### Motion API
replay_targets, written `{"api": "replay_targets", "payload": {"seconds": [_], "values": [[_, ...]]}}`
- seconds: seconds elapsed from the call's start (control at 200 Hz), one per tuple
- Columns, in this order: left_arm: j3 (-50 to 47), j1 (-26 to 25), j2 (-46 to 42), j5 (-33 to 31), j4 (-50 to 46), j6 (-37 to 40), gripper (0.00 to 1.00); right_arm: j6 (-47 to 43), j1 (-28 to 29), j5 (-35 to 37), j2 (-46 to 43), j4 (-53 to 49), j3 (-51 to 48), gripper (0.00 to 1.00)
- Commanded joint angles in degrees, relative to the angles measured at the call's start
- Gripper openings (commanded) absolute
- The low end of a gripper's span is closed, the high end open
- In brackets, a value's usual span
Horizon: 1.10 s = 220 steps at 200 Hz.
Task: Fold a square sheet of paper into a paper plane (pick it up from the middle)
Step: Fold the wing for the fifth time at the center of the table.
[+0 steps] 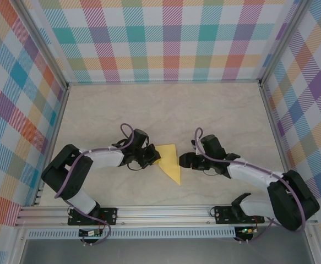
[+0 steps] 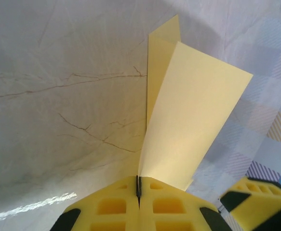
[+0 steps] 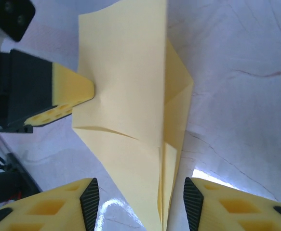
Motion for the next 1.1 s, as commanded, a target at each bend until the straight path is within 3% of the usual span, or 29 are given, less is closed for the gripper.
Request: {"api": "replay_targets", "payload": {"seconds": [0.0, 0.13, 0.26, 0.435, 0.72, 1.095], "values": [[0.7, -0.2, -1.5, -2.2, -1.8, -1.7, 0.01, -8.2, 7.8, 11.6, -2.8, -0.8, 0.2, 0.53], [0.6, -0.2, -1.7, -2.3, -1.3, -2.4, 0.01, -15.1, 17.5, 24.6, -0.3, 2.7, 0.6, 0.54], [0.6, -0.2, -1.7, -1.7, -0.7, -2.9, 0.01, -23.0, 25.5, 33.0, 6.0, 6.3, 2.4, 0.55], [0.0, -0.3, -2.1, -0.6, 1.4, -4.8, 0.01, -28.3, 31.4, 42.7, 12.5, 10.5, 3.5, 0.55], [0.1, -0.2, -3.7, 0.3, 1.8, -6.4, 0.03, -32.2, 34.5, 51.6, 18.3, 13.7, 4.2, 0.5], [0.3, -0.2, -3.5, -0.3, -0.2, -5.6, 0.04, -29.7, 34.6, 53.8, 19.5, 15.3, 2.8, 0.26]]}}
